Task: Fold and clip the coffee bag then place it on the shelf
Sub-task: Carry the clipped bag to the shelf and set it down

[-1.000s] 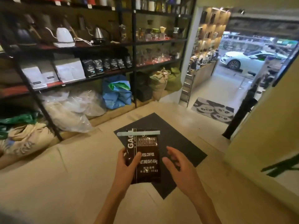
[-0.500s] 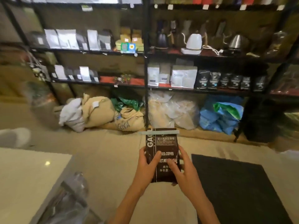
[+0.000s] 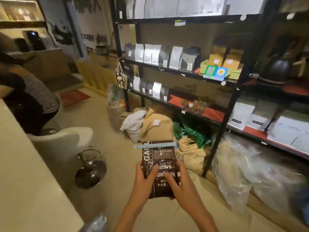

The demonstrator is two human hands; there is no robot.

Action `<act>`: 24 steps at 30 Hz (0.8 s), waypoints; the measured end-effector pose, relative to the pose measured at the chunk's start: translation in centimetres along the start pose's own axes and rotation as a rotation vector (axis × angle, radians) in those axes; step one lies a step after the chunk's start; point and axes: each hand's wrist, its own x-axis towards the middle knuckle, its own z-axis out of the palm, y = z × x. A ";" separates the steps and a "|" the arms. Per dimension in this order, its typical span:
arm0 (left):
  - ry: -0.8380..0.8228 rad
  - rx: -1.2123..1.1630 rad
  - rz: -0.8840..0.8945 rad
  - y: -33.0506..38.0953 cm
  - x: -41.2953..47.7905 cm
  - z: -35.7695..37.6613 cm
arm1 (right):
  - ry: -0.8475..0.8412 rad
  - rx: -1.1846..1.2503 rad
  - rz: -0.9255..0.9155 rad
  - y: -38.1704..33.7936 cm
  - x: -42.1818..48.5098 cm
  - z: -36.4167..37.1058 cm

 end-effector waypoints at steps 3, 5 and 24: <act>-0.070 0.025 -0.009 0.3 8.1 3.1 | -0.054 -0.021 0.046 1.3 7.9 -3.1; -0.125 0.034 -0.008 0.7 13.8 5.1 | -0.048 -0.094 0.081 2.0 13.4 -5.9; -0.389 0.184 -0.146 0.9 63.0 13.5 | -0.165 -0.639 0.099 7.8 65.8 -14.0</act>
